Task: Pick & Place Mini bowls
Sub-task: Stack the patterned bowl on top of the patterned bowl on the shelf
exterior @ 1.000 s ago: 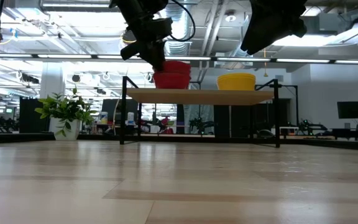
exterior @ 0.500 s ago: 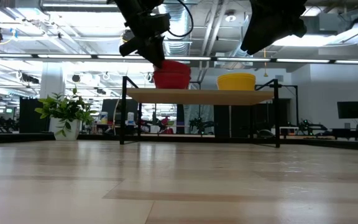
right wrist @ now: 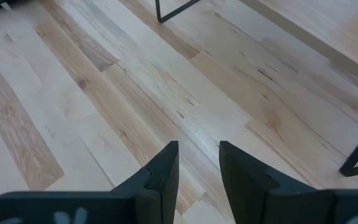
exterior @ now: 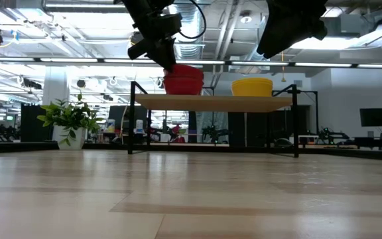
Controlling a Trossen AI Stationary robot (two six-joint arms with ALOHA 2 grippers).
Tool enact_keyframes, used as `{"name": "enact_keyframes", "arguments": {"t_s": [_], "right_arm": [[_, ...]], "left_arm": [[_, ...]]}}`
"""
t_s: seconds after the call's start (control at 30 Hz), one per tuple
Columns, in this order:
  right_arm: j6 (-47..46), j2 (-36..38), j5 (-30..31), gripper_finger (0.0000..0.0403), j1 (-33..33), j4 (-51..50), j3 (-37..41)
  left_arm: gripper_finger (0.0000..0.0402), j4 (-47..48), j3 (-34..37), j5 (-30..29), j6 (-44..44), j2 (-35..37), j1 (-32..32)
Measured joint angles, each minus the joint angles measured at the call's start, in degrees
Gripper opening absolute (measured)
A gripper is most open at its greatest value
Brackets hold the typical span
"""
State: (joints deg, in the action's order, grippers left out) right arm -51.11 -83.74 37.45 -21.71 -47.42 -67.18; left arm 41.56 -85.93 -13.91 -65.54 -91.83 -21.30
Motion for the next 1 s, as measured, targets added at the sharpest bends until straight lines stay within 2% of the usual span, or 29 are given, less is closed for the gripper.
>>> {"name": "enact_keyframes", "arguments": {"t_s": [0.63, 0.87, 1.0], "right_arm": [[0.0, 0.0, 0.0, 0.0107, 0.0, 0.2, 0.0], [0.0, 0.0, 0.0, 0.0107, 0.0, 0.3, 0.0], [0.1, 0.0, 0.0, 0.0107, 0.0, 0.4, 0.0]], "left_arm": [[0.0108, 1.1, 0.0, 0.7, 2.2, 1.0, 1.0], [0.0108, 1.1, 0.0, 1.0, 3.1, 5.2, 1.4], [0.0108, -1.7, 0.0, 4.4, 7.1, 8.0, 0.5]]}}
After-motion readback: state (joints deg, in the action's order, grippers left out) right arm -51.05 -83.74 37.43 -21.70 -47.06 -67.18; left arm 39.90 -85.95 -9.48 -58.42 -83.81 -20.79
